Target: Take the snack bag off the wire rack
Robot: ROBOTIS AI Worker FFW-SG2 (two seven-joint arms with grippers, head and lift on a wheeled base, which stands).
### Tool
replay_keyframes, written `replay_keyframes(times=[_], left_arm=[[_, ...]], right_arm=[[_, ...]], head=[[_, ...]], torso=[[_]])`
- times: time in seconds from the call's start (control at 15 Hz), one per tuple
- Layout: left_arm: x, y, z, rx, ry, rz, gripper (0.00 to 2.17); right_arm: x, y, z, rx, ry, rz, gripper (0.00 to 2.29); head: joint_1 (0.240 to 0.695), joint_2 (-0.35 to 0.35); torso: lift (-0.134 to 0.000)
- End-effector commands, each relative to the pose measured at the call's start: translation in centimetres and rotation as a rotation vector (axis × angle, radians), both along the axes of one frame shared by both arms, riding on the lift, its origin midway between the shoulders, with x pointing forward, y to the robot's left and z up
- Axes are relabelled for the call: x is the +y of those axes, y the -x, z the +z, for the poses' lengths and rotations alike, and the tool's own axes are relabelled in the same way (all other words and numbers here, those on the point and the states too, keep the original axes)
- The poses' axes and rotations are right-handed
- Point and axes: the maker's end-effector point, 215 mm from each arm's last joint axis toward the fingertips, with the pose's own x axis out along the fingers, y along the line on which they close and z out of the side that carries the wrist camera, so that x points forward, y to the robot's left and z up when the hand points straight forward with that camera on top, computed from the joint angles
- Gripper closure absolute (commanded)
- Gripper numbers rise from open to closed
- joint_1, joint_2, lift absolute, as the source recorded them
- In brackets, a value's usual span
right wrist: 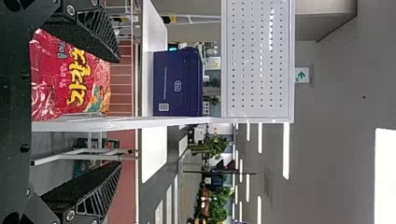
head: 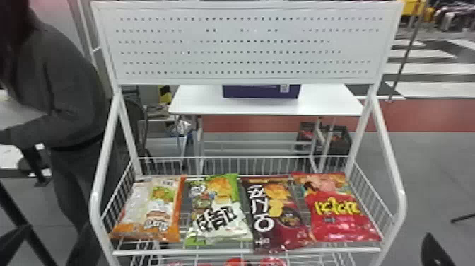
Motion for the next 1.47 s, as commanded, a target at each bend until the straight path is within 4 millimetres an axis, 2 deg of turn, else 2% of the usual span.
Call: replay_keyframes(times=[0.0, 0.87, 1.07, 1.2, 1.4], left_arm=[[0.0, 0.1, 0.0, 0.001, -0.002, 0.0, 0.16], [-0.3, 0.0, 0.1, -0.005, 0.003, -0.004, 0.16], [-0.3, 0.0, 0.1, -0.005, 0.003, -0.004, 0.16], [-0.9, 0.1, 0.2, -0.004, 0.005, -0.01, 0.16], [-1.8, 0.2, 0.1, -0.003, 0.001, -0.022, 0.16]], right_arm=[[0.1, 0.0, 0.1, -0.001, 0.0, 0.003, 0.11], [0.0, -0.1, 0.2, -0.004, 0.0, 0.002, 0.11], [-0.2, -0.4, -0.7, 0.022, -0.007, -0.001, 0.11], [0.8, -2.9, -4.3, 0.113, -0.007, 0.018, 0.11], [4.1, -7.4, -7.2, 0.18, 0.005, 0.074, 0.11]], head=[[0.499, 0.0], [0.499, 0.0], [0.499, 0.0], [0.499, 0.0], [0.499, 0.0]], torso=[[0.0], [0.0], [0.0], [0.0], [0.0]])
